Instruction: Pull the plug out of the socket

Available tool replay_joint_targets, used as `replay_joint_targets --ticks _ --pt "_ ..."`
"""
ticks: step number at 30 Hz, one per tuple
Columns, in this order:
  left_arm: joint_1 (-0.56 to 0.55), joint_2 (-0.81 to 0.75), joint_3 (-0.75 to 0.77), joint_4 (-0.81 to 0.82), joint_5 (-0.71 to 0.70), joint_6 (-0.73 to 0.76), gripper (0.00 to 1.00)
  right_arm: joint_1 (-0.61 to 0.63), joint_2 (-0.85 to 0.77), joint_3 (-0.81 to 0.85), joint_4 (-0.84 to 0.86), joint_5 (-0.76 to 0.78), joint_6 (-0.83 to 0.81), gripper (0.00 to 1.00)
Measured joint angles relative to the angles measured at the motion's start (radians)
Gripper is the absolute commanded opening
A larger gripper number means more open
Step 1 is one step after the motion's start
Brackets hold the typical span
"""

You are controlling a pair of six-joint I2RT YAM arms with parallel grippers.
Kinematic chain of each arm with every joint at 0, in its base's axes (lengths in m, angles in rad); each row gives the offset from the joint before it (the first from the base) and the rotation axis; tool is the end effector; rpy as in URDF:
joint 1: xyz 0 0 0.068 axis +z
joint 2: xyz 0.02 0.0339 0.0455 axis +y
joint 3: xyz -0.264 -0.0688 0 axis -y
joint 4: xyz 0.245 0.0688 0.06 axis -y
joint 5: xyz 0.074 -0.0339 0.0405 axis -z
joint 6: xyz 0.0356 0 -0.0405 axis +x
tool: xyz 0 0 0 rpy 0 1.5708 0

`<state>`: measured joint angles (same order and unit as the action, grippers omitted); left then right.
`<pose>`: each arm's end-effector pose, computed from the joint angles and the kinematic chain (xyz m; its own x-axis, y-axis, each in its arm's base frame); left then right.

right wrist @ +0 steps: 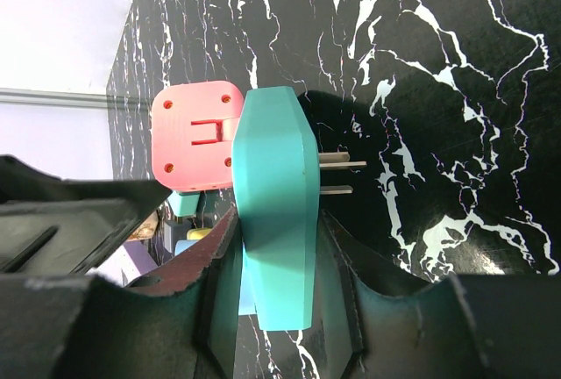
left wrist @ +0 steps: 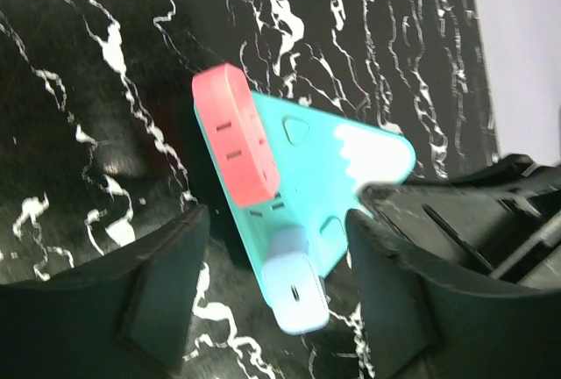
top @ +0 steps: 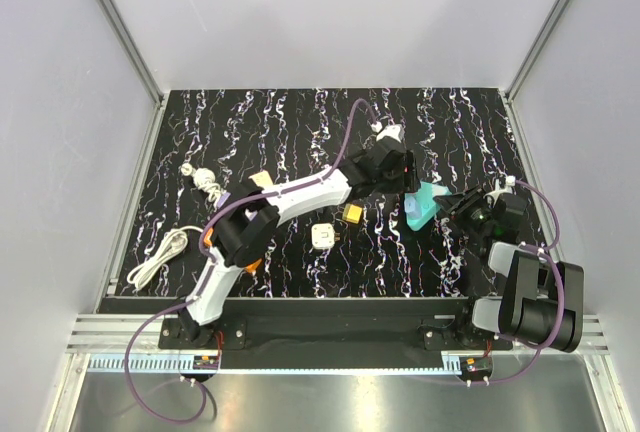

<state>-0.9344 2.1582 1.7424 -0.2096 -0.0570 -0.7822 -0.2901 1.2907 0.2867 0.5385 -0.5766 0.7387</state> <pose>0.3008 -0.4037 0.2250 -0.7934 -0.1104 -0.5986 0.3049 0.7791 -0.5478 0.2183 -0.0449 0.1461 -0.4709 0.7296 -0.4959 0.1218 0.6105 0.7826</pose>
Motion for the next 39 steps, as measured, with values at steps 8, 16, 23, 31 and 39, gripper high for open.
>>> replay_joint_targets --ticks 8,16,23,31,39 --pt "0.003 0.079 0.064 -0.048 -0.004 0.039 0.56 0.0 0.0 0.0 0.0 0.0 0.0 0.0" --pt "0.01 0.136 0.126 -0.026 0.021 0.048 0.01 0.002 0.012 0.0 0.002 -0.021 0.001 0.13" --pt "0.017 0.127 0.068 0.04 0.031 0.032 0.0 0.002 0.087 0.0 0.062 -0.061 0.01 0.4" --pt "0.021 0.11 0.007 0.119 0.071 -0.005 0.0 0.003 0.1 0.001 0.069 -0.061 0.014 0.36" --pt "0.028 0.1 -0.02 0.147 0.064 -0.013 0.0 0.02 0.137 0.019 0.077 -0.047 0.022 0.0"
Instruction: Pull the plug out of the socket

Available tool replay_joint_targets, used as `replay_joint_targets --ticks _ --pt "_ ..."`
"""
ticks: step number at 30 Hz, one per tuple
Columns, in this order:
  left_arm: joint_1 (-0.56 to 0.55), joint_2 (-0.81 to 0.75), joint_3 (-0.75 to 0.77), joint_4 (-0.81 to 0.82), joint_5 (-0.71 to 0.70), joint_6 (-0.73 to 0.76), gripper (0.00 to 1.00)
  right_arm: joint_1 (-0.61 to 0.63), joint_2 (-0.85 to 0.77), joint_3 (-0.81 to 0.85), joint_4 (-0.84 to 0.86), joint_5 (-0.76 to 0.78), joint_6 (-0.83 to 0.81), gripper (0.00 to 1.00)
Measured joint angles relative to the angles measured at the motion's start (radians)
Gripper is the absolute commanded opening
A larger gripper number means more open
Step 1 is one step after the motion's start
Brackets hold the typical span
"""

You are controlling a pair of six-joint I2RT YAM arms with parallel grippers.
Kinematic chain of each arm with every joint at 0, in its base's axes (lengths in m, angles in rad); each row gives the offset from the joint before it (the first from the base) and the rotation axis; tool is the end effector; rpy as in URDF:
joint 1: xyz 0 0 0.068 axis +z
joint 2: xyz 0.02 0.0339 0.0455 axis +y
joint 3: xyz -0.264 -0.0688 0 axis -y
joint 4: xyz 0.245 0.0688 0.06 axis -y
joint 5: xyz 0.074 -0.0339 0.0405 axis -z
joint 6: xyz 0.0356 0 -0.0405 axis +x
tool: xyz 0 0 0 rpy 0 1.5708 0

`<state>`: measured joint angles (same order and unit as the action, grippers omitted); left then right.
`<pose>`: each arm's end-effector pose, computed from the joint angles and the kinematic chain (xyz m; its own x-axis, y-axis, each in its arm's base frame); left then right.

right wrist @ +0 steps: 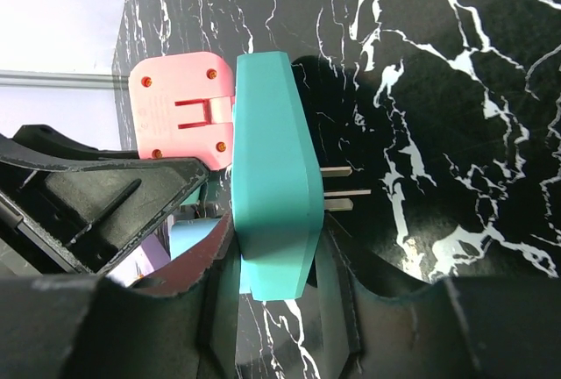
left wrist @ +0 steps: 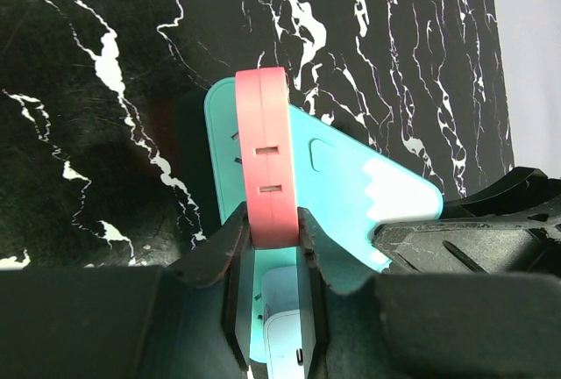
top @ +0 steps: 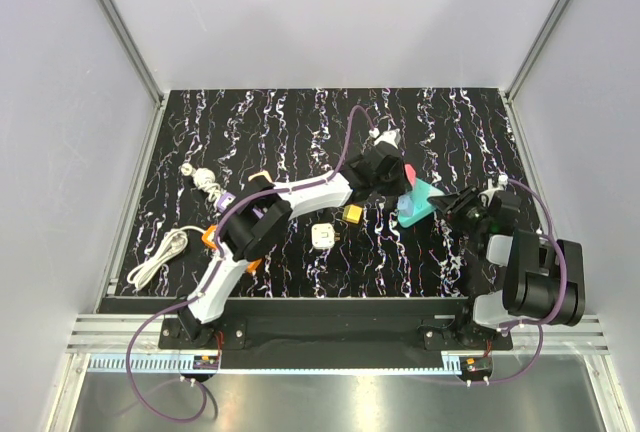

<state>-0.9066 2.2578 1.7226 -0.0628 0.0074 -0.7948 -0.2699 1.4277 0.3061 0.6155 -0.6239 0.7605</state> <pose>0.3199 -0.4091 0.1826 -0.8077 -0.1260 -0.5759 0.3065 0.7448 -0.5928 0.2299 -0.0420 0.1303 -0.5288 0.7267 -0.4385 0.1220 0.5763 0.8081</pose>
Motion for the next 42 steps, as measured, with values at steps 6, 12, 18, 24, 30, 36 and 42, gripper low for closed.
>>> replay_joint_targets --ticks 6,12,18,24,30,36,42 --pt "0.0 -0.015 -0.014 -0.005 -0.019 0.001 0.0 0.025 -0.013 0.021 -0.048 0.031 -0.009 0.0" --pt "-0.01 -0.038 -0.022 -0.039 -0.069 0.021 0.0 0.068 -0.035 0.044 -0.109 0.07 -0.018 0.0" --pt "-0.039 -0.056 -0.037 -0.054 -0.148 0.045 0.0 0.08 -0.063 0.047 -0.158 0.089 -0.023 0.0" --pt "-0.043 -0.072 -0.071 -0.028 -0.166 0.041 0.0 0.087 -0.065 0.049 -0.169 0.09 -0.024 0.0" --pt "-0.042 -0.076 -0.035 -0.08 -0.17 0.038 0.0 0.093 -0.069 0.051 -0.172 0.096 -0.024 0.0" --pt "-0.042 -0.084 0.122 -0.055 -0.121 0.017 0.0 0.092 -0.069 0.069 -0.172 0.169 -0.023 0.0" --pt "-0.04 -0.14 0.102 -0.055 -0.11 0.014 0.0 0.092 -0.069 0.072 -0.172 0.184 -0.022 0.0"
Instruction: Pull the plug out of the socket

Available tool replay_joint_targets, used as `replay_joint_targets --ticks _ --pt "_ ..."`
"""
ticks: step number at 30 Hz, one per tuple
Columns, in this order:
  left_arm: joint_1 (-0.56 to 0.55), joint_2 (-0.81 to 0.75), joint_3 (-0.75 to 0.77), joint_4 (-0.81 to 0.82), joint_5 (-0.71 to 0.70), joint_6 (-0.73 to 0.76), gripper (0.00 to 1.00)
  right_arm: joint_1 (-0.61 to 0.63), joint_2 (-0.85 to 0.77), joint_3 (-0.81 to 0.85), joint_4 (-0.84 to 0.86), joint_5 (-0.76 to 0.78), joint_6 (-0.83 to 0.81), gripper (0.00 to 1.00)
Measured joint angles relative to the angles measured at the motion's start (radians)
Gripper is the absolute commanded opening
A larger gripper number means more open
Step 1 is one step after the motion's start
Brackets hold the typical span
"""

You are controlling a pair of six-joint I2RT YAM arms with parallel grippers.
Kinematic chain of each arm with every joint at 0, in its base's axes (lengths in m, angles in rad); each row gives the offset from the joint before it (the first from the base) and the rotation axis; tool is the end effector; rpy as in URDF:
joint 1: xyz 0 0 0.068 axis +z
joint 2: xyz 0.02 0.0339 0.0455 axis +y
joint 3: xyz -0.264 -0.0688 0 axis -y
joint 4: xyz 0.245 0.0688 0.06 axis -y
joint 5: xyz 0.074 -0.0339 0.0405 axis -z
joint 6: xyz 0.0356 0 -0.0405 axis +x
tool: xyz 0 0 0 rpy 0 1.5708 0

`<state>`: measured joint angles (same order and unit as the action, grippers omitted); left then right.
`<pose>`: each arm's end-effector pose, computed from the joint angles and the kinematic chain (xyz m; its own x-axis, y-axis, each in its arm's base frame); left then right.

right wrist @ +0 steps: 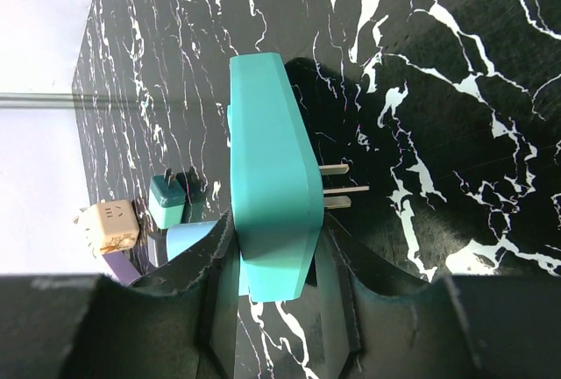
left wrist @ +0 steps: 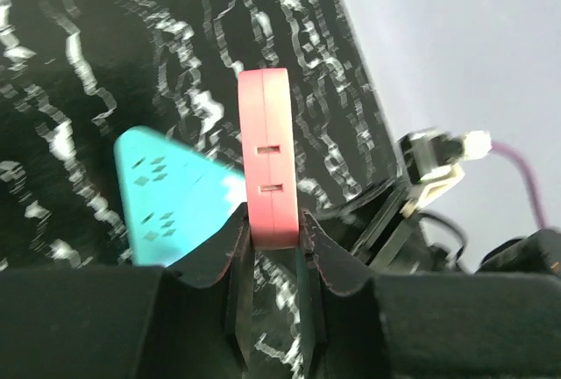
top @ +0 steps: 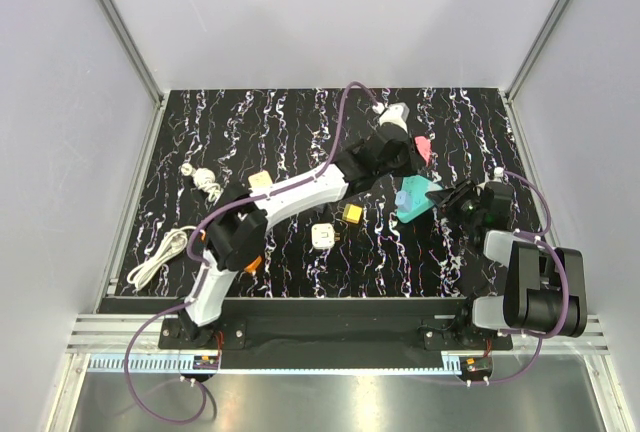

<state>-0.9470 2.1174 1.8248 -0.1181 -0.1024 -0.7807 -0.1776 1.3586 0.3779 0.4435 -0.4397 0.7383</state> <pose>0.3005 -0.4114 0.2821 -0.6954 -0.2323 -0.6801 0.3706 0.6949 -0.6163 0.2407 -0.0278 0.1470 -0.5072 0.7098 -0.4888 0.1910 0.6457 0.7393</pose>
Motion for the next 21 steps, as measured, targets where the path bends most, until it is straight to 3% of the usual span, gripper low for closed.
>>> replay_joint_targets --ticks 13,21 --pt "0.038 -0.335 -0.398 -0.105 -0.032 0.088 0.0 0.0 0.0 0.002 0.002 0.004 0.0 0.0" --pt "0.081 -0.368 -0.543 -0.102 0.013 0.08 0.06 0.0 0.003 0.002 0.007 0.003 0.0 0.0"
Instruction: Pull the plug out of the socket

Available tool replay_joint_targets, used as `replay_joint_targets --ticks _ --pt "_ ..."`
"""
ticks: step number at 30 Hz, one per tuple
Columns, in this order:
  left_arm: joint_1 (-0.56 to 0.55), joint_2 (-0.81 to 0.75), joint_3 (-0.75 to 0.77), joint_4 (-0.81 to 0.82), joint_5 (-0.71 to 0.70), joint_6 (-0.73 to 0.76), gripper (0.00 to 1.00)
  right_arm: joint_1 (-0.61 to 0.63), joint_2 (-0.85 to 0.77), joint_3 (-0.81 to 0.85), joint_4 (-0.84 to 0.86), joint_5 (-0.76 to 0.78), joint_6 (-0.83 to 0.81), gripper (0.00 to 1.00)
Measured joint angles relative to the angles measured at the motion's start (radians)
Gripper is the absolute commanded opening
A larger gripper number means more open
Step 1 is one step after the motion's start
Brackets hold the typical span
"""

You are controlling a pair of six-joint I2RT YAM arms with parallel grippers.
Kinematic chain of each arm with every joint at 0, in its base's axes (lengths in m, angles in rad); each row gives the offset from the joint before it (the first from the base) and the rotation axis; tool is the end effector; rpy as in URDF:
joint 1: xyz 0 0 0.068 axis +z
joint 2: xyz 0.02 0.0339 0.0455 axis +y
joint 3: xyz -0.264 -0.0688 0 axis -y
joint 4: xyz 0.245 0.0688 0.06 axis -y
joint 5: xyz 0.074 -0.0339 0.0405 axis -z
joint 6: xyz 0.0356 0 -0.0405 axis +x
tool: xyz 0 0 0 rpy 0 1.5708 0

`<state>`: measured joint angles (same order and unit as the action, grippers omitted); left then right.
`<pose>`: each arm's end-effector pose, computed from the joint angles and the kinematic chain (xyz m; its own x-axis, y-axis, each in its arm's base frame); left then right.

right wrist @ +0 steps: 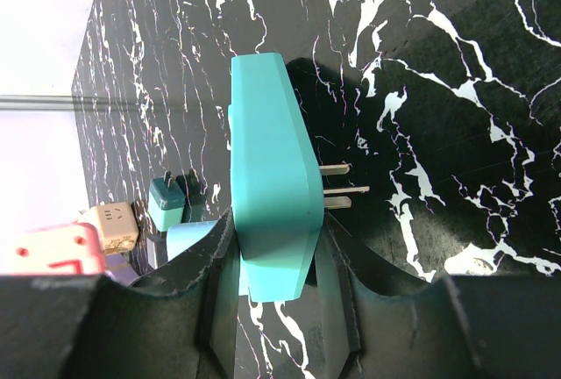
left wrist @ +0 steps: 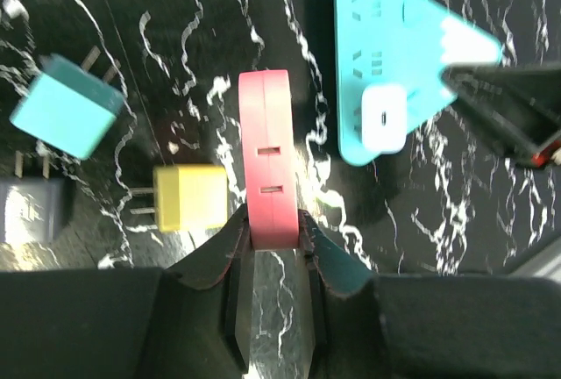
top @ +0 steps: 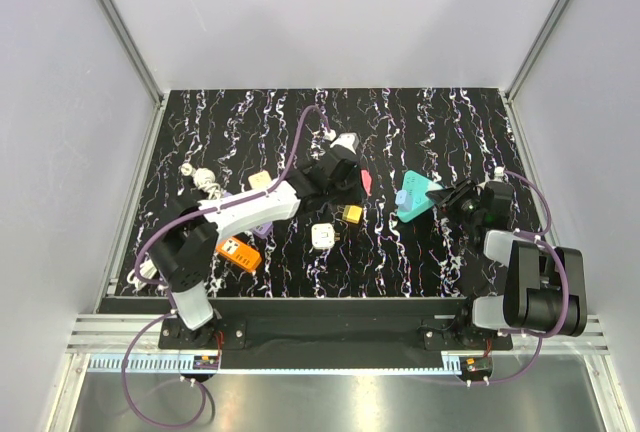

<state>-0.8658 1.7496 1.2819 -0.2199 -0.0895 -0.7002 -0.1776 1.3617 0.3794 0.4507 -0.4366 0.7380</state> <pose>0.2599 -0.3005 0.2469 -0.7745 -0.0801 -0.6275 0.2808 0.8453 -0.4546 0.2415 -0.0281 0.1474 -0.5028 0.7097 -0.4935 0.1887 0.6473 0.7385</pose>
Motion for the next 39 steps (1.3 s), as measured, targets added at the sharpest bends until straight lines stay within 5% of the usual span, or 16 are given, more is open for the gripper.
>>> replay_joint_targets --ticks 18,39 --pt "0.068 0.153 -0.002 0.11 0.158 -0.031 0.13 0.0 0.008 0.002 0.009 -0.001 0.0 0.0" --pt "0.096 0.197 0.002 0.117 0.188 -0.032 0.45 0.0 0.014 0.004 0.016 -0.002 0.0 0.0"
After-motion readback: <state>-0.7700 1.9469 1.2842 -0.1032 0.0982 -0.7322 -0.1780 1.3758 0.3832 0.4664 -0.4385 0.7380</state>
